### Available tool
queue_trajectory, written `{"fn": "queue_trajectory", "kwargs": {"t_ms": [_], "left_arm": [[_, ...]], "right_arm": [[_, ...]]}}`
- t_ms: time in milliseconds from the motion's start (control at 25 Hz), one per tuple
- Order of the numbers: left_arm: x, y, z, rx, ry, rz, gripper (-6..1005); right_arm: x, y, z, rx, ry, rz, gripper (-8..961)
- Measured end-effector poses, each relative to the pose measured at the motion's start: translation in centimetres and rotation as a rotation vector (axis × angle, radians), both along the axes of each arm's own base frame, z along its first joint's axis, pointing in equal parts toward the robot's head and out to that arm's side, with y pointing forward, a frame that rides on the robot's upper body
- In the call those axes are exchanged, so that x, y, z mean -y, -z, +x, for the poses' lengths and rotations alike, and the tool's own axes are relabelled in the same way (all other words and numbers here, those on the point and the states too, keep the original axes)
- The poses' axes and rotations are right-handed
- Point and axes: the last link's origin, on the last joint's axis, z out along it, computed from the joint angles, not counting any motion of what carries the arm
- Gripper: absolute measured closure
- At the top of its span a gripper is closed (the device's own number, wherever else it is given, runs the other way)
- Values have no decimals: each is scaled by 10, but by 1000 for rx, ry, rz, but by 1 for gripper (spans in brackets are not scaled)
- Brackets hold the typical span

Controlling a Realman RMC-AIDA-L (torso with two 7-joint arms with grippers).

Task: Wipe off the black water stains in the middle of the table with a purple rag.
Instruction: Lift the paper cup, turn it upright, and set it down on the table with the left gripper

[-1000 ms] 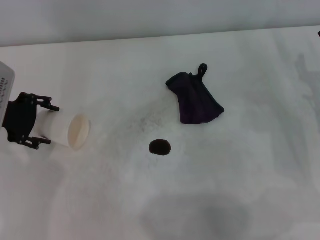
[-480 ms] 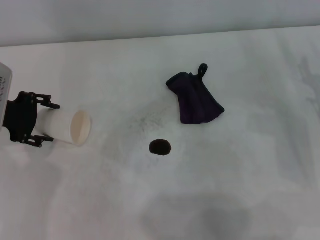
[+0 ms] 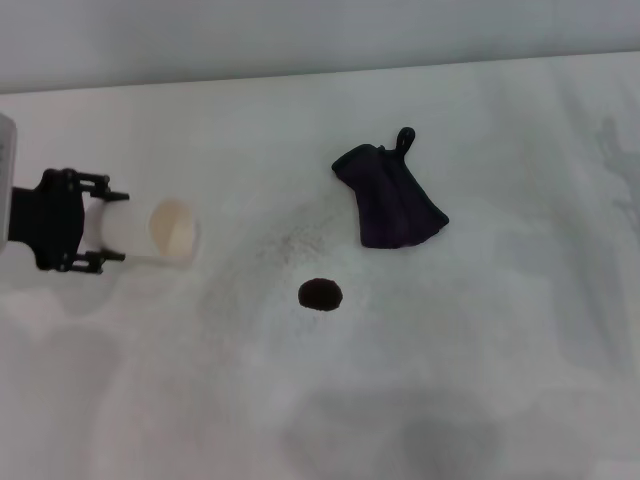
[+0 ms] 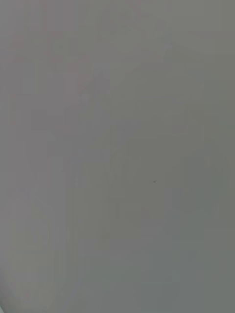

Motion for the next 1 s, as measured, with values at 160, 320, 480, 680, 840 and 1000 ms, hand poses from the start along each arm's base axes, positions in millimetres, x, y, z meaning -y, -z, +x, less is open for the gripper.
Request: {"fn": "queue_trajectory", "kwargs": {"t_ms": [160,320,480,680,840,1000], "left_arm": [[-1,-5,6,166,-50,79,303],[1,-9,9,431,-114,220,332],[14,-1,-1,675,-189,344,360],[33,3,-17,919,-281,494,358],[53,26,-24,1032,-381,523,360],[64,48,-24,1115,-503,552,363]], "right_arm": [[-1,0,-2,10,-12,-10,113],[-6,2,-9,43,-60,-43,113],[-6,-1,-18,65,-129,-38,113],[-3,0,-26,77,-203,-41,113],[-1,-1,-28,80,-226,-48,112],[0,-3,-29,104,-253,-62,112]]}}
